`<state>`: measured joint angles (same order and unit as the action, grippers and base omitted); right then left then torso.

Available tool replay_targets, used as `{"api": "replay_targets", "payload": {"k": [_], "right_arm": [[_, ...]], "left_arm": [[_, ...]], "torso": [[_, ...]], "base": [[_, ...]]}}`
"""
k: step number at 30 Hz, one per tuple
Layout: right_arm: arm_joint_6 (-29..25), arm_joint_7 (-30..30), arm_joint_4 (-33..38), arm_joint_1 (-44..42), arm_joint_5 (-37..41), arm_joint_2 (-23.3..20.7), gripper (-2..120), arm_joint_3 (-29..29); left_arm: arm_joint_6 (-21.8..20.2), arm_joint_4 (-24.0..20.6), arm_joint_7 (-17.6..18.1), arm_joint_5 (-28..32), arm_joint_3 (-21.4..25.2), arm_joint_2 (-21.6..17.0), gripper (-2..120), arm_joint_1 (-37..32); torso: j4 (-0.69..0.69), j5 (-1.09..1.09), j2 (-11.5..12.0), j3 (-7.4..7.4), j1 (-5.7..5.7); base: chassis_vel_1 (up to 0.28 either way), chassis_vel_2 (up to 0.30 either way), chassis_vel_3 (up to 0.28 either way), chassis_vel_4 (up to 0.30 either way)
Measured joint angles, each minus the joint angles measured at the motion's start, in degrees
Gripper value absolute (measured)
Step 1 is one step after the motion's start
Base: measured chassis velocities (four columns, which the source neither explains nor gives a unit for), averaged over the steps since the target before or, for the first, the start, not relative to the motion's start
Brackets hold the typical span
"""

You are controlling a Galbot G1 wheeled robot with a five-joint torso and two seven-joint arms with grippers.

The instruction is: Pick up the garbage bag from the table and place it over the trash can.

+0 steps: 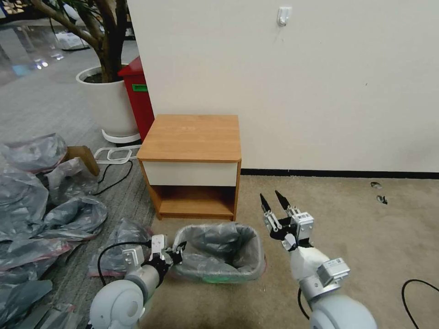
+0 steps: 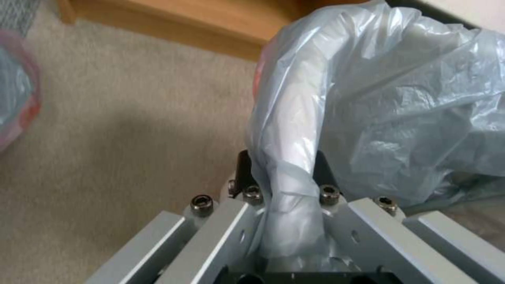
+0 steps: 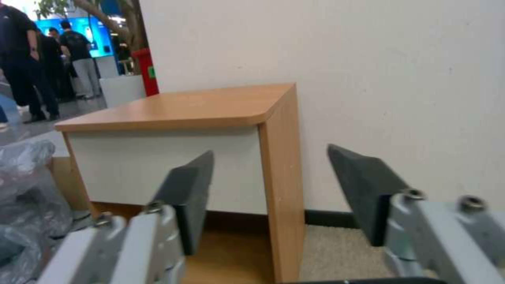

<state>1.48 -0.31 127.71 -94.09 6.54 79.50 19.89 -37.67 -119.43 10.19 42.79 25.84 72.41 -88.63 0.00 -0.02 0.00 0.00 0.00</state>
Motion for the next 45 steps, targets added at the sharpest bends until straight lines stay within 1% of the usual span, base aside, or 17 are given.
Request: {"api": "replay_targets", "payload": {"k": [7, 11, 18, 21, 23, 24, 27, 28, 30, 31, 34, 36, 38, 40, 42, 43, 45], "right_arm": [[-0.5, -0.9, -1.4, 0.8, -0.3, 0.5, 82, -0.4], [-1.0, -1.3, -2.1, 1.5, -0.5, 0.3, 99, -0.9], [-1.4, -2.3, -2.9, 2.4, -0.6, 0.0, 100, -1.0], [-1.7, -2.7, -3.3, 2.5, -0.7, 0.0, 100, -1.0], [-1.7, -2.8, -3.7, 2.7, -0.7, -0.1, 100, -1.1], [-1.7, -2.8, -3.7, 2.7, -0.7, -0.1, 100, -1.1], [-1.7, -2.9, -3.9, 3.1, -0.7, -0.2, 100, -1.2], [-1.7, -2.9, -3.9, 3.1, -0.7, -0.2, 100, -1.2], [-1.7, -3.0, -4.0, 3.2, -0.7, -0.3, 100, -1.2], [-1.7, -3.0, -4.0, 3.2, -0.7, -0.3, 100, -1.2], [-1.7, -3.0, -4.1, 3.2, -1.0, -0.3, 100, -1.2], [-1.7, -3.1, -4.1, 3.2, -1.1, -0.3, 100, -1.3], [-1.7, -3.1, -4.1, 3.1, -1.3, -0.1, 100, -1.3], [-1.7, -3.1, -4.1, 3.0, -1.3, -0.1, 100, -1.3], [-1.7, -3.2, -4.1, 2.9, -1.7, 0.0, 100, -1.3], [-1.7, -3.2, -4.1, 2.9, -1.7, 0.0, 100, -1.3], [-1.8, -2.2, -4.5, 2.5, -2.5, 0.5, 100, -1.3]], "left_arm": [[0.2, 0.9, -0.2, -0.8, -0.3, 0.1, 3, 0.1], [0.4, 2.0, -0.9, -1.9, -0.6, 0.4, 3, 0.2], [0.6, 2.3, -1.8, -3.0, -0.9, 1.0, 3, 0.2], [0.6, 2.3, -1.9, -3.3, -0.9, 1.2, 9, 0.2], [0.6, 2.3, -2.0, -3.5, -0.9, 1.3, 23, 0.1], [0.6, 2.3, -2.0, -3.5, -0.9, 1.3, 23, 0.1], [0.6, 2.2, -2.0, -3.5, -0.8, 1.3, 36, 0.2], [0.6, 2.2, -2.0, -3.5, -0.8, 1.3, 36, 0.2], [0.6, 2.1, -2.0, -3.5, -0.6, 1.3, 48, 0.3], [0.6, 2.1, -2.0, -3.5, -0.6, 1.3, 48, 0.3], [0.7, 1.8, -2.0, -3.5, -0.6, 1.2, 62, 0.4], [0.8, 1.8, -2.0, -3.5, -0.6, 1.2, 64, 0.4], [1.3, 1.5, -2.1, -3.8, -0.5, 1.1, 76, 0.5], [1.5, 1.4, -2.4, -4.0, -0.5, 1.1, 76, 0.5], [5.2, 1.1, -5.8, -10.1, -0.3, 1.0, 89, 0.2], [5.2, 1.1, -5.8, -10.1, -0.3, 1.0, 89, 0.2], [14.5, 1.5, -9.6, -18.5, 0.2, 0.8, 97, -0.6]], "torso": [[0.00, 0.02, 0.0, 0.00, 0.00], [0.00, 0.02, 0.0, 0.00, 0.00], [0.01, 0.03, 0.0, 0.00, 0.00], [0.00, 0.02, 0.0, 0.00, 0.00], [0.00, 0.02, 0.0, 0.00, 0.00], [0.00, 0.02, 0.0, 0.00, 0.00], [0.00, 0.02, 0.0, 0.00, 0.00], [0.00, 0.02, 0.0, 0.00, 0.00], [0.00, 0.02, 0.0, 0.00, 0.00], [0.00, 0.02, 0.0, 0.00, 0.00], [-0.01, 0.02, 0.0, 0.00, 0.00], [0.00, 0.02, 0.0, 0.00, 0.00], [0.00, 0.01, 0.0, 0.00, 0.00], [0.00, 0.01, 0.0, 0.00, 0.00], [0.00, 0.02, 0.0, 0.00, 0.00], [0.00, 0.02, 0.0, 0.00, 0.00], [0.00, 0.01, 0.0, 0.00, 0.00]], "base": [[0.000, 0.000, 0.000, 0.000], [0.000, 0.000, 0.000, 0.000], [0.000, 0.000, 0.000, 0.000], [0.000, 0.000, 0.000, 0.000], [0.000, 0.000, 0.000, 0.000], [0.000, 0.000, 0.000, 0.000], [0.000, 0.000, 0.000, 0.000], [0.000, 0.000, 0.000, 0.000], [0.000, 0.000, 0.000, 0.000], [0.000, 0.000, 0.000, 0.000], [0.000, 0.000, 0.000, 0.000], [0.000, 0.000, 0.000, 0.000], [0.000, 0.000, 0.000, 0.000], [0.000, 0.000, 0.000, 0.000], [0.000, 0.000, 0.000, 0.000], [0.000, 0.000, 0.000, 0.000], [0.000, 0.000, 0.000, 0.000]]}}
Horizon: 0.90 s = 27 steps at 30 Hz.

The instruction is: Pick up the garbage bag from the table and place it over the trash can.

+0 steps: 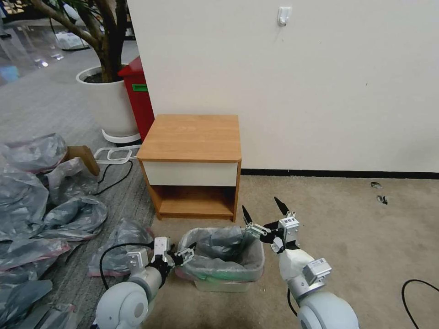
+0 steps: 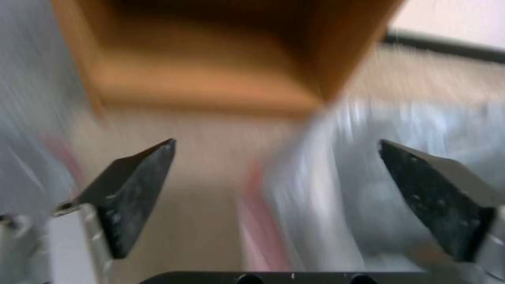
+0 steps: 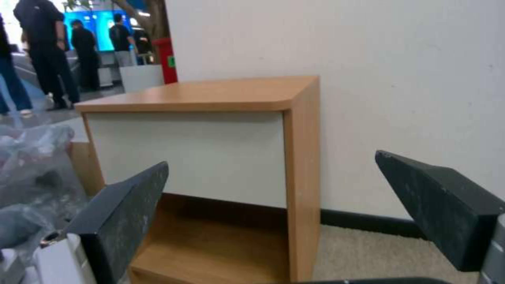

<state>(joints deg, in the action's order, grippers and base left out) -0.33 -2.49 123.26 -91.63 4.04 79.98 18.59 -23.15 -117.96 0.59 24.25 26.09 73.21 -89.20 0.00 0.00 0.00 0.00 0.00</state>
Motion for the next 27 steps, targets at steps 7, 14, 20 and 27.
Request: {"api": "replay_targets", "payload": {"k": [7, 14, 20, 27], "right_arm": [[-1.7, 4.8, -2.3, -3.4, -0.2, 1.9, 100, 5.2], [-6.5, 5.1, -5.7, -5.2, 1.2, 2.4, 100, 8.3], [-7.0, 5.0, -6.3, -5.2, 1.3, 2.7, 100, 8.4], [-7.0, 4.9, -6.3, -5.1, 1.3, 2.7, 100, 8.3]], "left_arm": [[28.9, 4.5, -2.2, -11.9, 7.4, -0.7, 100, -3.2], [34.2, 6.7, -0.5, -10.2, 11.2, 0.2, 100, -4.9], [34.5, 6.8, -0.1, -9.9, 11.2, 0.6, 100, -5.0], [34.1, 6.8, 0.0, -9.7, 11.1, 0.6, 100, -4.9]], "torso": [[0.00, 0.00, 0.0, 0.00, 0.00], [0.01, 0.00, 0.0, 0.00, 0.00], [0.00, 0.00, 0.0, 0.00, 0.00], [0.00, 0.00, 0.0, 0.00, 0.00]], "base": [[0.000, 0.000, 0.000, 0.000], [0.000, 0.000, 0.000, 0.000], [0.000, 0.000, 0.000, 0.000], [0.000, 0.000, 0.000, 0.000]]}}
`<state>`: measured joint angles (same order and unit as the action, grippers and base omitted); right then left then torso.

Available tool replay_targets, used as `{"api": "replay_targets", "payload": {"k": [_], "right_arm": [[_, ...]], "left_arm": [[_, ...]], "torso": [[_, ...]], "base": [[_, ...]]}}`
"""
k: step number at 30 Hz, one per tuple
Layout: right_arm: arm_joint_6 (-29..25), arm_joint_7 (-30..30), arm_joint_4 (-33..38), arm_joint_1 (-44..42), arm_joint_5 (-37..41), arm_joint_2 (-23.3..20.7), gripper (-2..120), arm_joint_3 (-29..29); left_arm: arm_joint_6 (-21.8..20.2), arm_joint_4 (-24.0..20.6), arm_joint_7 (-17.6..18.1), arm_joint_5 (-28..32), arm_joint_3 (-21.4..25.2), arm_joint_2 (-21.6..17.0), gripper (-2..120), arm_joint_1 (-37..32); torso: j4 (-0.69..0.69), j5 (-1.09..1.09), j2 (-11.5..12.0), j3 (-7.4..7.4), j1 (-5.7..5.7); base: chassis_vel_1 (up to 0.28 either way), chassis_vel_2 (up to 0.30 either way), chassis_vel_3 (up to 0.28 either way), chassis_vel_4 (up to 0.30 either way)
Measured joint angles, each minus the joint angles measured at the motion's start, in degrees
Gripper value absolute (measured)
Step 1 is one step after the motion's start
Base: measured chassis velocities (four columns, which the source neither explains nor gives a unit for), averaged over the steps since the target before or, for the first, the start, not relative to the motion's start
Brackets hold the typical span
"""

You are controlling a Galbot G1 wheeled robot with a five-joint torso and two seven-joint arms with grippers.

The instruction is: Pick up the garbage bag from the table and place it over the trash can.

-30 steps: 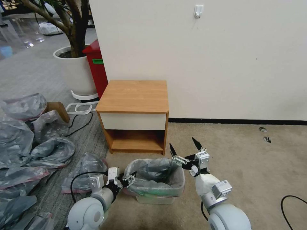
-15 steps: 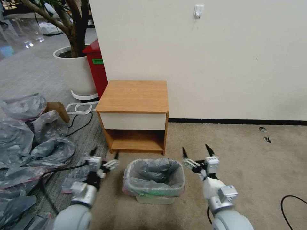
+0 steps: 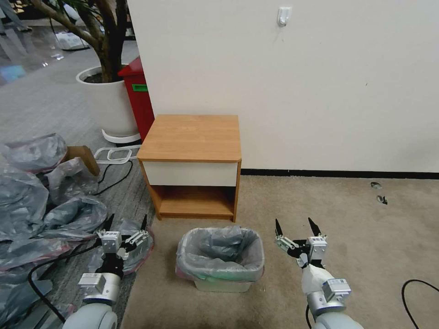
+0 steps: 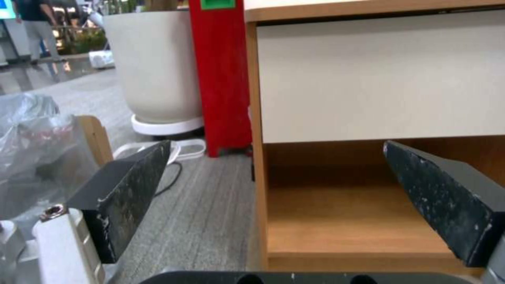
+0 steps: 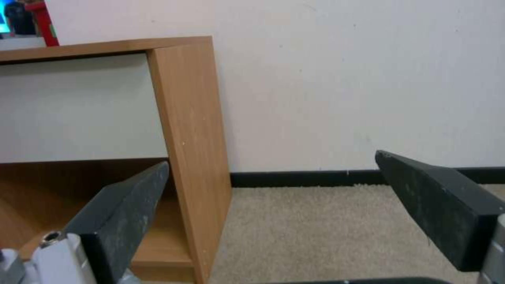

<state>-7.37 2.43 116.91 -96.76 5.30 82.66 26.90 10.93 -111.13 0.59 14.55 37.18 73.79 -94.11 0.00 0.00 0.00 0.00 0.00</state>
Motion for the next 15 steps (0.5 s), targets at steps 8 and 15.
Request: {"api": "replay_targets", "payload": {"k": [8, 15], "right_arm": [[0.1, -0.1, 0.1, 0.0, 0.0, 0.0, 100, 0.0], [0.1, -0.1, 0.1, 0.1, 0.0, 0.0, 100, -0.1]], "left_arm": [[-0.3, 0.0, 0.0, 0.1, -0.1, 0.0, 100, 0.0], [-0.4, 0.0, 0.1, 0.1, -0.1, 0.0, 100, 0.0]], "torso": [[0.00, 0.00, 0.0, 0.00, 0.00], [0.00, 0.00, 0.0, 0.00, 0.00]], "base": [[0.000, 0.000, 0.000, 0.000], [0.000, 0.000, 0.000, 0.000]]}}
